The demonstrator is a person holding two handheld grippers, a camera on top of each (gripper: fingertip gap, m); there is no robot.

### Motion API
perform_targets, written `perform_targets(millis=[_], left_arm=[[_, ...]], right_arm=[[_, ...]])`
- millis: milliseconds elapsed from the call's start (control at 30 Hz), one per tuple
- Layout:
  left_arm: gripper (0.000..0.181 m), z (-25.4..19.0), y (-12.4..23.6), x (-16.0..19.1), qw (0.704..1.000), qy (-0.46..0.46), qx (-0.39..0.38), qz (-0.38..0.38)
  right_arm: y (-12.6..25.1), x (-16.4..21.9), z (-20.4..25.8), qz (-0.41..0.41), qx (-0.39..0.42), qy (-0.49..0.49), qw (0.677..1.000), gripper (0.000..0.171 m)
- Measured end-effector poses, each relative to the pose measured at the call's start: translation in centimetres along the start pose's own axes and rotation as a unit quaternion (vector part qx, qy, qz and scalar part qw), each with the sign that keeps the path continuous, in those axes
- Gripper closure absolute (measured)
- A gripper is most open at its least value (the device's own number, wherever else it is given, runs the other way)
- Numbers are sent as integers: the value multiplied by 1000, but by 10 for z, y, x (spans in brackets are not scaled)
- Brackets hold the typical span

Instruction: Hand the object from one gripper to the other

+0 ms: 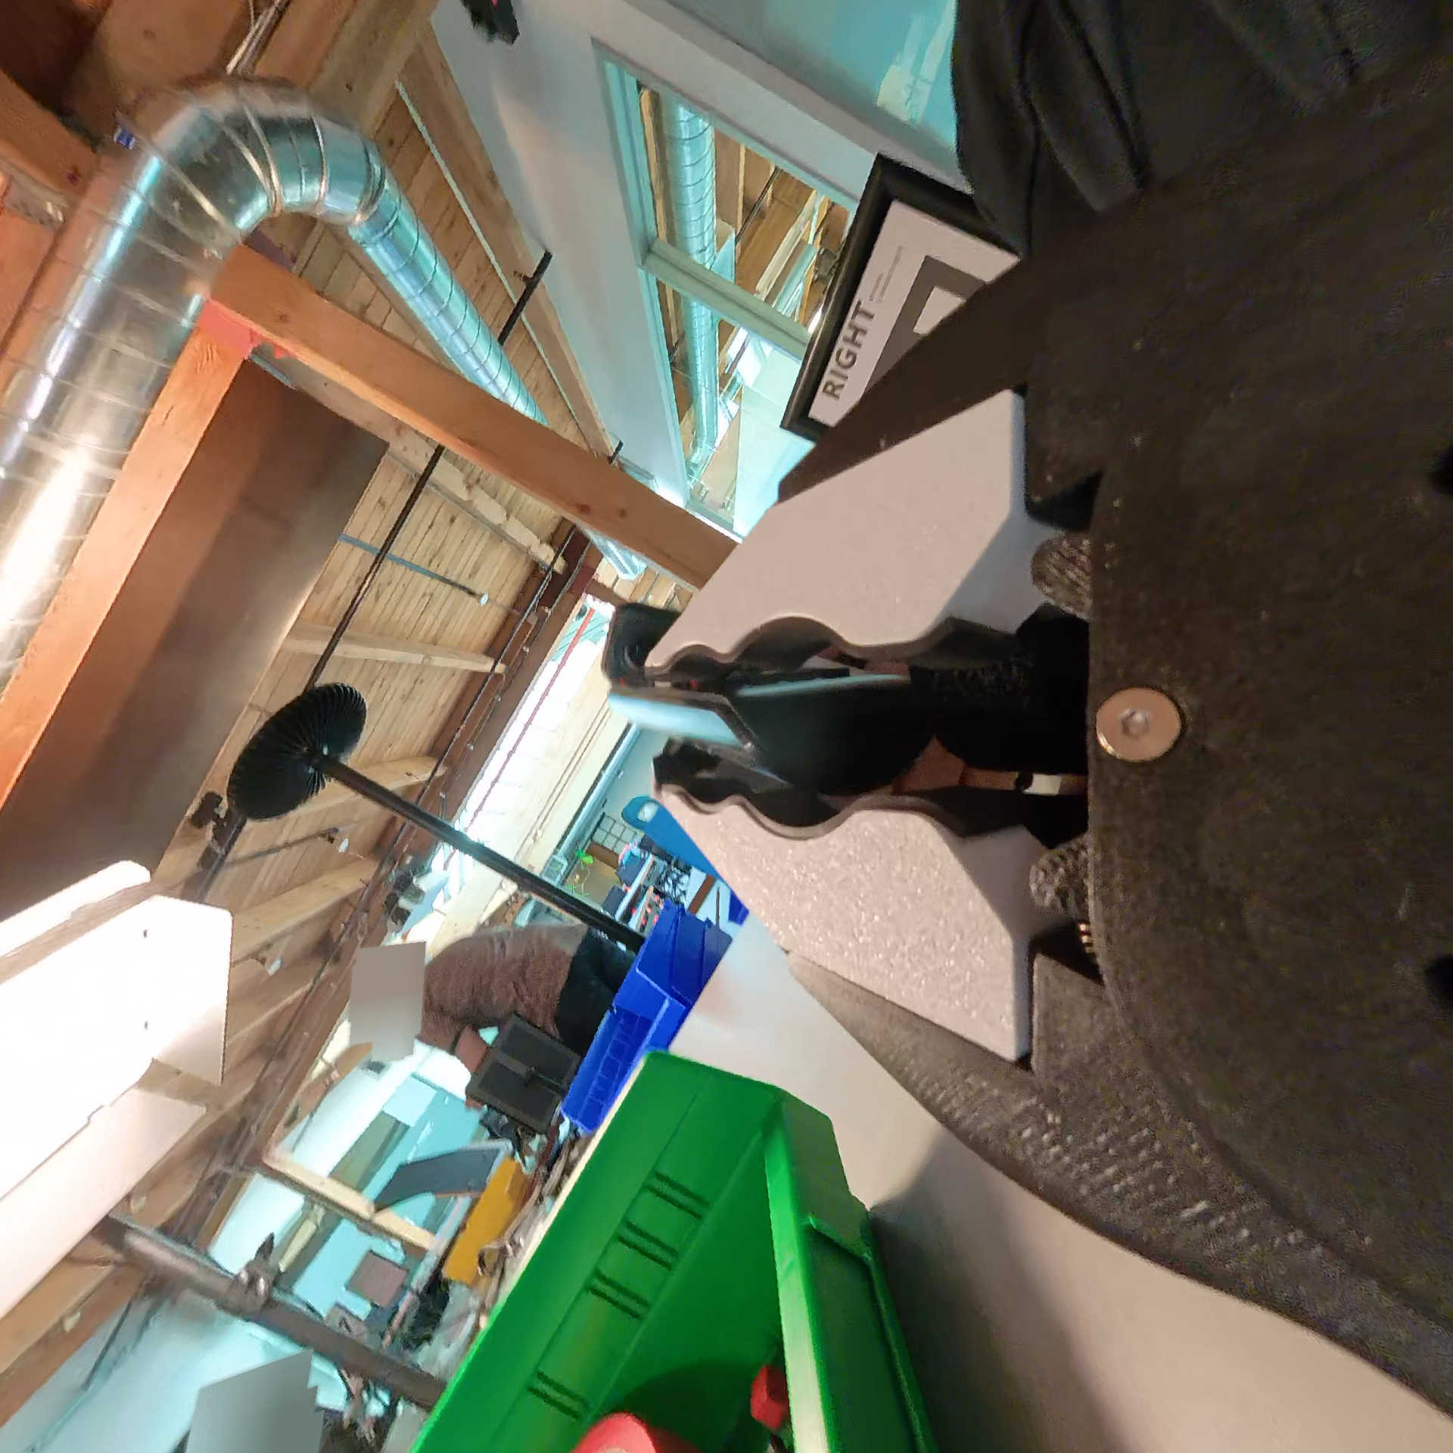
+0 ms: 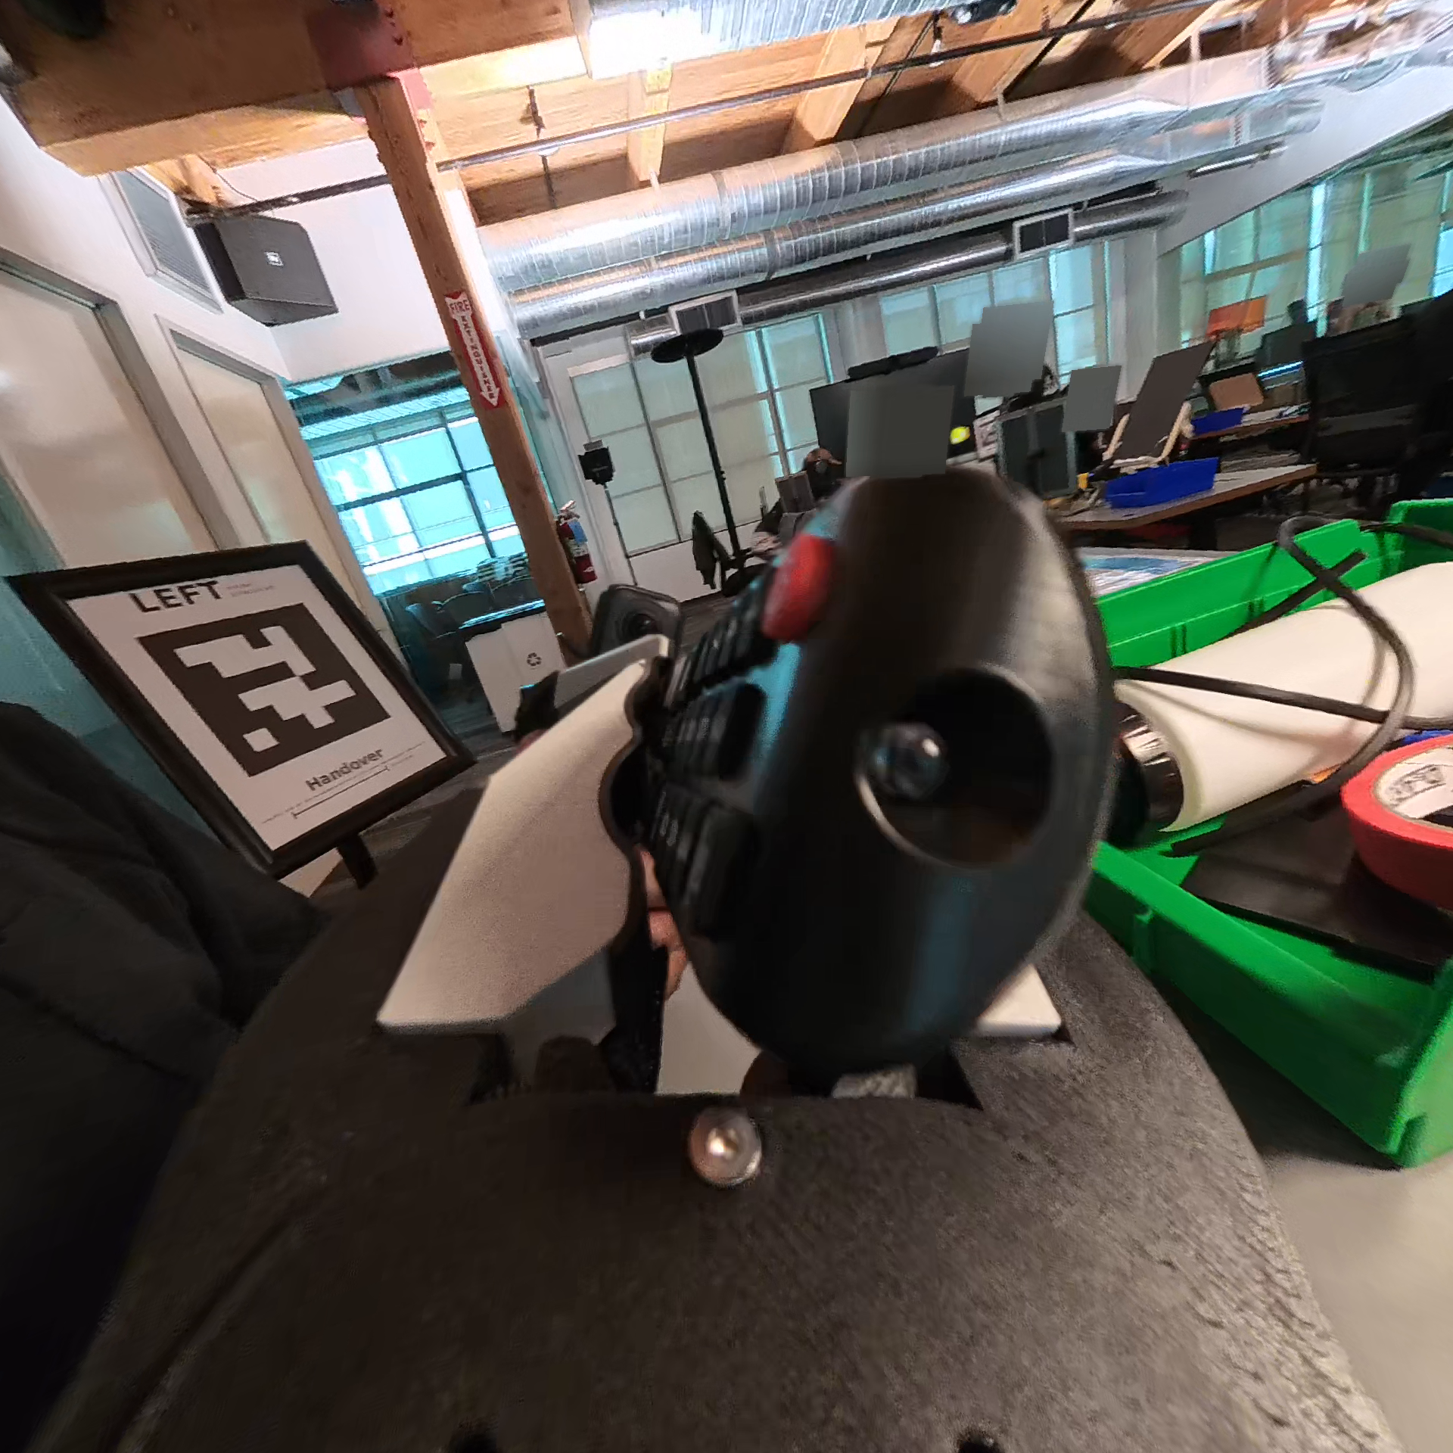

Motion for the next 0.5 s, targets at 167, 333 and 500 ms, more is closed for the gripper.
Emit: perform_targets(millis=[167,333,500], left_arm=[[138,4,-1,3,1000,2,-21,20],[136,6,-7,14,997,10,-24,69],[134,5,-12,23,991,-41,-56,114]], right_arm=[[8,-7,-4,-21,5,-6,1000,148],[11,-10,-5,-32,4,-14,999,147],[15,-12,-4,-16,-6,-17,1000,148]])
Point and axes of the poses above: each gripper's, where its closed fingertips meet, y back along the fingers, x out of its underside, z = x × y across the jaws, the point moved 8 cm from there along y, back along the fingers, and after that the axes turned 1 degree about -x, right-handed, at the moved point
